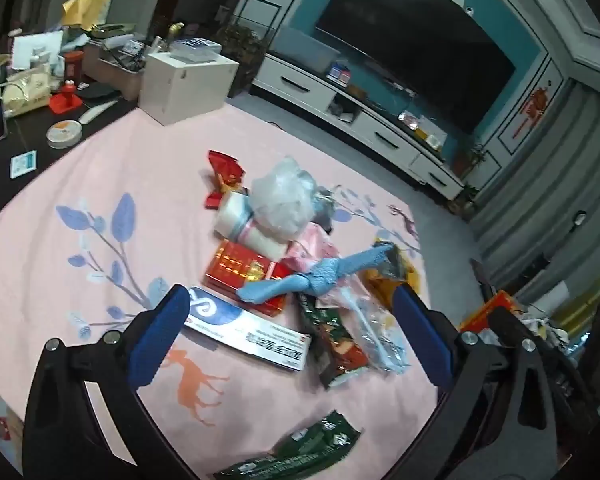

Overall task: Collect trash
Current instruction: 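Move both tools toward the trash pile on the pink table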

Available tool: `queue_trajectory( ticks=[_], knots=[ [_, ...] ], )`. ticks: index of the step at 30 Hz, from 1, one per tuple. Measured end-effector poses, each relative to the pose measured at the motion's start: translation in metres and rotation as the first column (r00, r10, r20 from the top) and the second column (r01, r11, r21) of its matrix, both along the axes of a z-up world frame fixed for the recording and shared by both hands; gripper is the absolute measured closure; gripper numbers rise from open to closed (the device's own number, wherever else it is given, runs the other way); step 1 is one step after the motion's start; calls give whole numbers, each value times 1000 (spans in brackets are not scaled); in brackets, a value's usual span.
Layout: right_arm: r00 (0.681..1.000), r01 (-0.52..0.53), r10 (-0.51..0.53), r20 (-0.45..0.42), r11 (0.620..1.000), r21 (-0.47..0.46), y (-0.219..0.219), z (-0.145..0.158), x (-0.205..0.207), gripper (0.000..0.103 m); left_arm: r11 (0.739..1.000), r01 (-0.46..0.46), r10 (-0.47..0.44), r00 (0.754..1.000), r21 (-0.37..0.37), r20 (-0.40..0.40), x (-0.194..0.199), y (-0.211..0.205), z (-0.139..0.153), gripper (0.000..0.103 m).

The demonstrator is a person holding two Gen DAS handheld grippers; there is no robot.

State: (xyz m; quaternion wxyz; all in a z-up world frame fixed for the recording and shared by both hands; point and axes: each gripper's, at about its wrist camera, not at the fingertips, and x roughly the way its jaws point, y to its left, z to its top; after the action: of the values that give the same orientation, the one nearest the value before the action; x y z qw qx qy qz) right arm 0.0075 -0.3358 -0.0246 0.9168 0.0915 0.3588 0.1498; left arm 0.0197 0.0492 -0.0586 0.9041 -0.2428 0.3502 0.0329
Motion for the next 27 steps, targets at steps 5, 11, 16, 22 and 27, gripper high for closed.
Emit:
queue_trajectory(
  ticks=[5,11,16,22,27],
  knots=[
    [1000,21,-21,-3,1000,-16,-2,-2,3,3,996,60,-59,998,58,-23,4,-8,-1,3],
    [1000,20,-21,-17,999,-38,4,-12,8,3,995,92,-90,994,44,-53,8,-9,-10,3],
    [999,37,-38,-15,999,-36,-1,-17,12,3,989,110,-104,992,94,-65,8,-12,-12,3],
    [998,49,-50,-47,998,-27,-6,-14,13,3,983,136,-130,990,126,-61,1,-16,-7,3],
    [997,36,-38,-64,999,-28,-3,-14,11,3,979,135,-130,991,154,-38,-7,-20,-2,3]
  ],
)
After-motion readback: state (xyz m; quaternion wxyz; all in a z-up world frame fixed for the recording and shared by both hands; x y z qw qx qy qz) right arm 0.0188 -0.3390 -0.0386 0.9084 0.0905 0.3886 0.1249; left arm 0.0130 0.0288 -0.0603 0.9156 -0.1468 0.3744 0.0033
